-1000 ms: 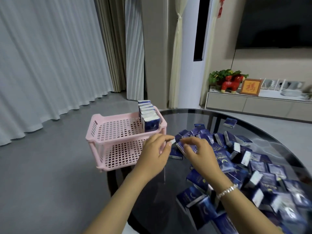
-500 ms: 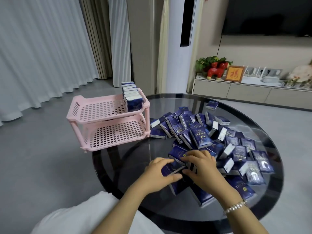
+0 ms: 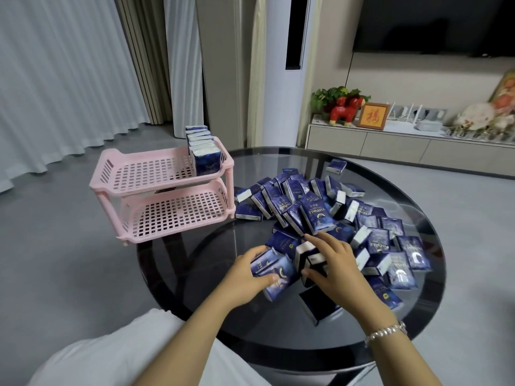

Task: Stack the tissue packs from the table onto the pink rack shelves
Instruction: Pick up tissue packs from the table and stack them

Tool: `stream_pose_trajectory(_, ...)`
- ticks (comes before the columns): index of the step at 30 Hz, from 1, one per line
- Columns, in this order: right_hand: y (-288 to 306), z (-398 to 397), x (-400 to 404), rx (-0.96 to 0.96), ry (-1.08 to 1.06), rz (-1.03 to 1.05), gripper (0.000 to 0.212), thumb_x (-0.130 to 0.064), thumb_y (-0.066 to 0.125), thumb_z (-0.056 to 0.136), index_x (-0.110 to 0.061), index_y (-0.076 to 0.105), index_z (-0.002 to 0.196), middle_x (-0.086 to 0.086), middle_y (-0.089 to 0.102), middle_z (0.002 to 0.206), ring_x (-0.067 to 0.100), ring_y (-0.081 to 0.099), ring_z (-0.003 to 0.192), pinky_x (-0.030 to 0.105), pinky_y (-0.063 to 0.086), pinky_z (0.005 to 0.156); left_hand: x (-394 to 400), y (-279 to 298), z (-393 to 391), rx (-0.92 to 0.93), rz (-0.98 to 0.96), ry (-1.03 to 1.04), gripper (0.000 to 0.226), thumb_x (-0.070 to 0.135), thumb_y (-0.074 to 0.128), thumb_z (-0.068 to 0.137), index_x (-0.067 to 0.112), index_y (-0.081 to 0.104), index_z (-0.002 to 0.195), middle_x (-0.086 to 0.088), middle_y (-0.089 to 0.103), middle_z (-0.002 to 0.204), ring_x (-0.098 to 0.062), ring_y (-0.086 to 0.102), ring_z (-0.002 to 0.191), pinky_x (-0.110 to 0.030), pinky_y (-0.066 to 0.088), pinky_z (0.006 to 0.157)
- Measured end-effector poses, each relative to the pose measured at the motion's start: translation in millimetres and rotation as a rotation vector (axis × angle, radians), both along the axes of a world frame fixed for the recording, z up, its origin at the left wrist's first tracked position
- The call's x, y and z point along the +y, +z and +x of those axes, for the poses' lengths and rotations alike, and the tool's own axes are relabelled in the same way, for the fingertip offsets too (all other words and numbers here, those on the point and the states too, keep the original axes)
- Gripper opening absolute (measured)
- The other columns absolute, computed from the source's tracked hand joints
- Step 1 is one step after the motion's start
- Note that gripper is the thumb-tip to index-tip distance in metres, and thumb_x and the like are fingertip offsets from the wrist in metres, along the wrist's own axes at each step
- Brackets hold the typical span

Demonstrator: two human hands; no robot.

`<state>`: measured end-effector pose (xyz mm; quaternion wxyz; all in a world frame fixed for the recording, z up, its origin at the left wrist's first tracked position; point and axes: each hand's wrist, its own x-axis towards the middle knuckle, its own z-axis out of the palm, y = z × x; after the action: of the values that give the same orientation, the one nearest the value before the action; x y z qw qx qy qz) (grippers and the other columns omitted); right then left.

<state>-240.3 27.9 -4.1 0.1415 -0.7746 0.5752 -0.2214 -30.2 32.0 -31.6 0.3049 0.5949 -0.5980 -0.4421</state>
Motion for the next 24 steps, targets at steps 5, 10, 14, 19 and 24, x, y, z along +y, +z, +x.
stream_pose_trajectory(5,6.1,-6.2,-9.8,0.008,0.069,0.176,0.074,-0.031,0.066,0.085,-0.036,0.023,0.145,-0.009,0.021,0.154,0.024,0.018,0.141,0.041,0.023,0.114,-0.5,11.8,-1.7,0.233,-0.007,0.146,0.046,0.02,0.06,0.093,0.023,0.044,0.136,0.008,0.054,0.124,-0.005,0.053,0.107,-0.004,0.044,0.072)
stream_pose_trajectory(10,15.6,-3.8,-24.9,0.055,0.132,0.257,0.062,-0.027,0.066,0.085,-0.036,0.034,0.137,-0.01,0.032,0.148,0.024,0.027,0.134,0.039,0.031,0.108,-2.7,9.5,0.3,0.321,-0.035,0.258,0.047,0.021,0.058,0.093,0.02,0.045,0.138,0.002,0.057,0.13,-0.008,0.057,0.109,-0.008,0.043,0.074)
stream_pose_trajectory(14,17.9,6.1,-32.5,-0.047,0.115,0.264,0.048,-0.029,0.071,0.081,-0.03,0.046,0.121,-0.007,0.047,0.124,0.013,0.044,0.117,0.027,0.04,0.094,-2.0,10.8,3.1,0.38,-0.072,0.352,0.043,0.019,0.058,0.093,0.018,0.047,0.135,0.002,0.057,0.127,-0.005,0.057,0.102,0.0,0.043,0.06)
stream_pose_trajectory(19,9.1,35.2,-37.7,-0.169,0.056,0.227,0.044,-0.035,0.069,0.082,-0.019,0.05,0.118,-0.001,0.054,0.118,0.013,0.05,0.106,0.023,0.038,0.084,1.1,17.7,11.4,0.447,-0.153,0.515,0.032,0.015,0.056,0.094,0.016,0.052,0.126,0.004,0.06,0.113,-0.001,0.057,0.092,-0.004,0.044,0.062)
stream_pose_trajectory(24,0.6,62.7,-48.8,-0.386,-0.15,0.278,0.044,-0.043,0.07,0.079,-0.014,0.058,0.111,0.003,0.064,0.106,0.02,0.063,0.088,0.042,0.054,0.08,3.6,18.1,19.0,0.463,-0.166,0.599,0.034,0.017,0.056,0.094,0.017,0.051,0.128,-0.001,0.061,0.12,-0.012,0.06,0.099,-0.021,0.051,0.082)
